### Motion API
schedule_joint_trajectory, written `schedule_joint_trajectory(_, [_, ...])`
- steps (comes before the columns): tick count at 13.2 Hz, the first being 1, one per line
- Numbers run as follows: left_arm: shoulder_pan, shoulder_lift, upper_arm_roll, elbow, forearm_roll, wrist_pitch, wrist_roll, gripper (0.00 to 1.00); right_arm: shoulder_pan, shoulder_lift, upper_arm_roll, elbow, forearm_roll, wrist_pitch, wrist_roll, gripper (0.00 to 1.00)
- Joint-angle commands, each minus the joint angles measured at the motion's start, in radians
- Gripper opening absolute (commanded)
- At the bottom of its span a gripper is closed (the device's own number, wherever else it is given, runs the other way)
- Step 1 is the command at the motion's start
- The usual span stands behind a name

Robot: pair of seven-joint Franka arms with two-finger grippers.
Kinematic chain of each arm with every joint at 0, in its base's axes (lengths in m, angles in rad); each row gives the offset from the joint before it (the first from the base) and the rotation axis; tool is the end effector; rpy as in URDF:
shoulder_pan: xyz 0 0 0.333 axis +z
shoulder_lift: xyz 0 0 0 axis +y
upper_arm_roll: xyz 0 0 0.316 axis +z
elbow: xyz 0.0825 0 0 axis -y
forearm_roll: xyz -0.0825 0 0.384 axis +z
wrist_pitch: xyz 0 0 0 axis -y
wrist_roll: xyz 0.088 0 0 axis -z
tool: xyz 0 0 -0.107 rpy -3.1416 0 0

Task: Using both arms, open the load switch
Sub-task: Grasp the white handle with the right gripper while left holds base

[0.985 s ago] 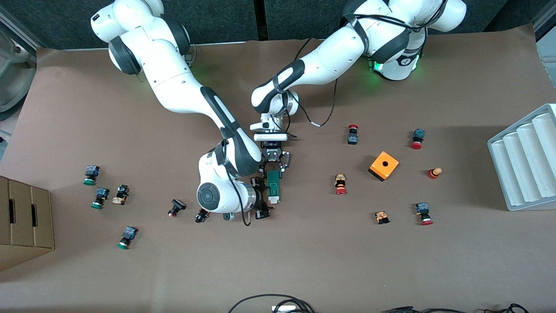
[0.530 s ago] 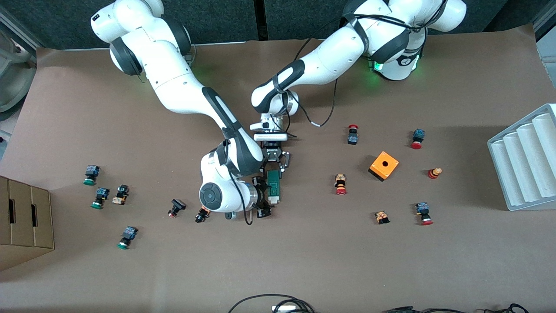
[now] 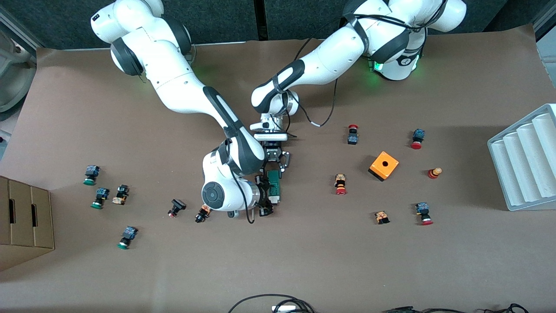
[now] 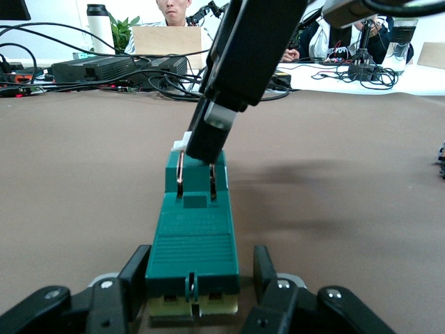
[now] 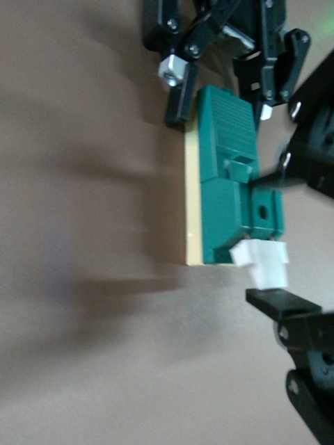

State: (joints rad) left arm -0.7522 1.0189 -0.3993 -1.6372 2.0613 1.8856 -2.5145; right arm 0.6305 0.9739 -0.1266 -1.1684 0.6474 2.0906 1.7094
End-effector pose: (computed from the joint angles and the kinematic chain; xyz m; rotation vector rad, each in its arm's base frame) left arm 0.3513 -0.5599 0.0581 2.5382 0.0144 1.8220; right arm 0.6388 0.4186 0.2015 -2.1404 1.9771 0.6198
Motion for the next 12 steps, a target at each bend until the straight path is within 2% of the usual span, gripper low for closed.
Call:
schedule_joint_trajectory(1, [-0.013, 0.023, 0.011, 0.022, 0.013, -0.006, -0.017, 0.65, 0.014, 0.029, -0.007, 0.032, 0.035, -0.012, 0.007, 0.53])
schedule_joint_trajectory(12, [-0.013, 0.02, 0.011, 0.016, 0.013, -0.006, -0.01, 0.64, 0.012, 0.003, -0.008, 0.01, 0.026, -0.023, 0.006, 0.51])
